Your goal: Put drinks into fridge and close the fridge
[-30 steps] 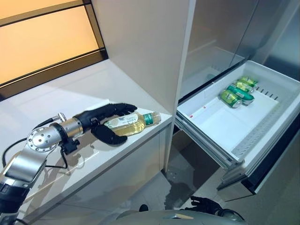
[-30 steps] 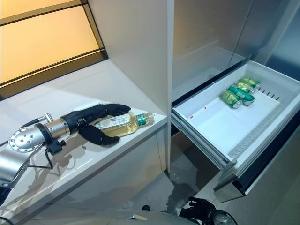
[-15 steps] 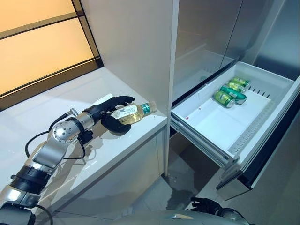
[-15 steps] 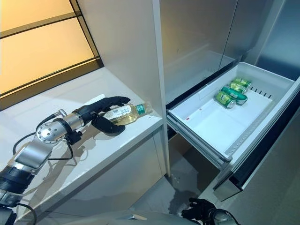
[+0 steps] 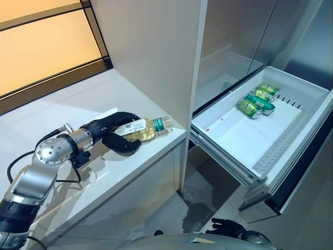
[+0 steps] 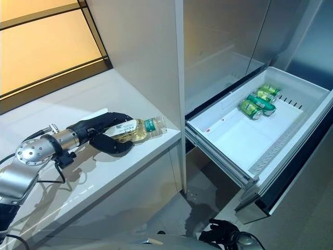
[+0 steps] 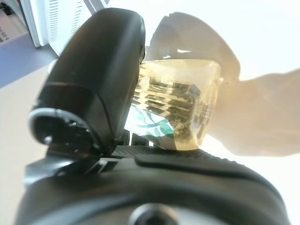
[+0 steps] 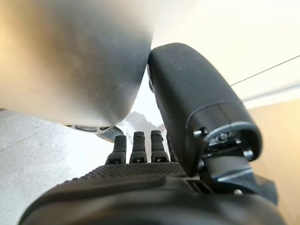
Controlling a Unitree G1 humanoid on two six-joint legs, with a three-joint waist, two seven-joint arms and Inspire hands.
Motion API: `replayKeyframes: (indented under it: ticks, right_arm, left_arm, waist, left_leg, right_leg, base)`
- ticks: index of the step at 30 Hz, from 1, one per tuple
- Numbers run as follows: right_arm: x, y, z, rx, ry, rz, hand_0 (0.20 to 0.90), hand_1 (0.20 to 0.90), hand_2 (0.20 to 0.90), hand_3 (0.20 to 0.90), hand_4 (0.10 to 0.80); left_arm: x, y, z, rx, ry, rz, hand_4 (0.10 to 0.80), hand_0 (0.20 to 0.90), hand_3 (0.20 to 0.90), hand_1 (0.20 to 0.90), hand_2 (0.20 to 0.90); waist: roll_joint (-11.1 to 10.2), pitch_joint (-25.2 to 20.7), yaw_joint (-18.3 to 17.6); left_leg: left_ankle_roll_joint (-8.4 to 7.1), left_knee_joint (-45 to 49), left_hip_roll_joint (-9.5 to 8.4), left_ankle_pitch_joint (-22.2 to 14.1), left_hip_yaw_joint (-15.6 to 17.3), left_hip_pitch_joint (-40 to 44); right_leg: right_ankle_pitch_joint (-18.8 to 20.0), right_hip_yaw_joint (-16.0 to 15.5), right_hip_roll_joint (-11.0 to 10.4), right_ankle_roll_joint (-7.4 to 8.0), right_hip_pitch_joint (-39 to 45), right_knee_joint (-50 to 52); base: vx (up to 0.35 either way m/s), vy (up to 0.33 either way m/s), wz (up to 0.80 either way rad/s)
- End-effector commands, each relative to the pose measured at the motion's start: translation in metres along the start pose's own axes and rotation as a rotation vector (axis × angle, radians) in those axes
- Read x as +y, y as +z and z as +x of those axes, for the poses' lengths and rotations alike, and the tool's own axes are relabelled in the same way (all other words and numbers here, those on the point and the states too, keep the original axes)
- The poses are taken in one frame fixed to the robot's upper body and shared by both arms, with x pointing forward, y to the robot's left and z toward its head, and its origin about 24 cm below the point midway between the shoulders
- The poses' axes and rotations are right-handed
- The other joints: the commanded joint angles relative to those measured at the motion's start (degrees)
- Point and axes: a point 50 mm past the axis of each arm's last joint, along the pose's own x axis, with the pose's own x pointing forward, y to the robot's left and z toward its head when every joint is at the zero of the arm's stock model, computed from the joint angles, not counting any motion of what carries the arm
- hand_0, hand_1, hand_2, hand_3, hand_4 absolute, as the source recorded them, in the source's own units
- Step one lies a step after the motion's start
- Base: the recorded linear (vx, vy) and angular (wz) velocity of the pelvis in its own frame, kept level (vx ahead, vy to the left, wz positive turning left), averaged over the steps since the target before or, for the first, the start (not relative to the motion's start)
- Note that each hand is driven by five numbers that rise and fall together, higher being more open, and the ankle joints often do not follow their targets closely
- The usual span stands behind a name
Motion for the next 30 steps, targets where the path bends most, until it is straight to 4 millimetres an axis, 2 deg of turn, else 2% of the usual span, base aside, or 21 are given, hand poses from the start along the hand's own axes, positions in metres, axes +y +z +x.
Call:
replayKeyframes:
  ticks: [1, 4, 6, 10, 15, 18, 22, 27, 30]
  right_arm:
    - [-0.005, -0.007, -0.003, 0.006, -0.010, -0.013, 0.900, 0.900, 0.900, 0.900, 0.800]
    - [-0.005, -0.008, -0.004, -0.002, -0.017, -0.036, 0.900, 0.900, 0.900, 0.900, 0.800]
    - [-0.004, -0.007, -0.004, -0.012, -0.014, -0.067, 0.900, 0.900, 0.900, 0.900, 0.800]
    - [0.000, -0.003, -0.005, -0.030, 0.002, -0.179, 0.900, 0.900, 0.900, 0.900, 0.800]
    - [0.010, 0.015, -0.008, -0.093, 0.066, -0.426, 0.900, 0.900, 0.900, 0.900, 0.800]
    - [0.019, 0.032, -0.012, -0.158, 0.109, -0.565, 0.900, 0.900, 0.900, 0.900, 0.800]
    - [0.034, 0.063, -0.024, -0.306, 0.183, -0.728, 0.900, 0.900, 0.900, 0.900, 0.800]
    - [0.048, 0.095, -0.044, -0.494, 0.260, -0.842, 0.900, 0.900, 0.900, 0.900, 0.800]
    - [0.052, 0.115, -0.063, -0.614, 0.321, -0.873, 0.900, 0.900, 0.900, 0.900, 0.800]
  left_arm:
    - [0.039, 0.016, -0.027, -0.031, 0.187, 0.122, 0.100, 0.300, 0.200, 0.300, 0.300]
    - [0.051, 0.014, -0.039, -0.077, 0.364, 0.095, 0.100, 0.300, 0.200, 0.300, 0.300]
    - [0.052, 0.013, -0.045, -0.134, 0.447, 0.052, 0.100, 0.300, 0.200, 0.300, 0.300]
    - [0.046, 0.014, -0.052, -0.250, 0.516, -0.024, 0.100, 0.300, 0.200, 0.300, 0.300]
    - [0.039, 0.020, -0.060, -0.431, 0.638, -0.145, 0.100, 0.300, 0.200, 0.300, 0.300]
    - [0.038, 0.022, -0.065, -0.529, 0.698, -0.228, 0.100, 0.300, 0.200, 0.300, 0.300]
    - [0.032, 0.024, -0.062, -0.647, 0.671, -0.367, 0.100, 0.300, 0.200, 0.300, 0.300]
    - [0.026, 0.028, -0.061, -0.803, 0.662, -0.508, 0.100, 0.300, 0.200, 0.300, 0.300]
    - [0.020, 0.029, -0.061, -0.918, 0.640, -0.603, 0.100, 0.300, 0.200, 0.300, 0.300]
  waist:
    - [-0.2, 0.3, 1.6]
    - [-0.4, 0.4, 2.0]
    - [-0.7, 0.4, 2.3]
    - [-1.2, 0.5, 2.8]
    - [-2.1, 0.7, 3.1]
    - [-2.7, 0.6, 3.3]
    - [-3.2, 0.4, 3.1]
    - [-3.7, 0.2, 2.8]
    - [-4.0, 0.2, 2.3]
  left_leg:
    - [-0.80, 0.3, -1.44, -4.0, 3.1, -0.7]
    - [-0.83, 0.3, -1.51, -3.9, 2.8, -0.8]
    - [-0.80, 0.3, -1.56, -4.0, 2.6, -0.8]
    - [-0.79, 0.3, -1.71, -4.0, 2.0, -1.0]
    - [-0.89, 0.3, -1.84, -4.2, 1.4, -0.9]
    - [-0.95, 0.3, -1.87, -4.3, 1.3, -0.9]
    - [-1.03, 0.3, -2.02, -4.3, 1.1, -0.7]
    - [-0.87, 0.3, -2.18, -4.4, 1.0, -0.5]
    - [-0.72, 0.3, -2.31, -4.5, 1.0, -0.3]
  right_leg:
    - [-4.7, -0.1, 0.5, 4.12, 3.3, 0.9]
    - [-4.8, -0.1, 0.4, 4.03, 3.2, 0.9]
    - [-4.8, -0.2, 0.4, 3.94, 3.2, 0.9]
    - [-4.9, -0.4, 0.3, 3.79, 3.2, 0.8]
    - [-5.1, -0.6, 0.2, 3.60, 3.2, 0.8]
    - [-5.1, -0.7, 0.0, 3.55, 3.2, 0.7]
    - [-5.0, -0.8, -0.1, 3.50, 3.3, 0.7]
    - [-4.9, -0.5, -0.2, 3.42, 3.2, 0.7]
    - [-4.8, -0.3, -0.3, 3.38, 3.3, 0.7]
  base:
    - [0.000, 0.000, 0.00]
    - [0.000, 0.000, 0.00]
    - [0.000, 0.000, 0.00]
    - [0.000, 0.000, 0.00]
    - [-0.004, -0.017, 0.05]
    - [0.001, -0.007, 0.01]
    - [0.008, 0.000, 0.00]
    - [0.000, 0.000, 0.00]
    - [0.016, 0.022, -0.01]
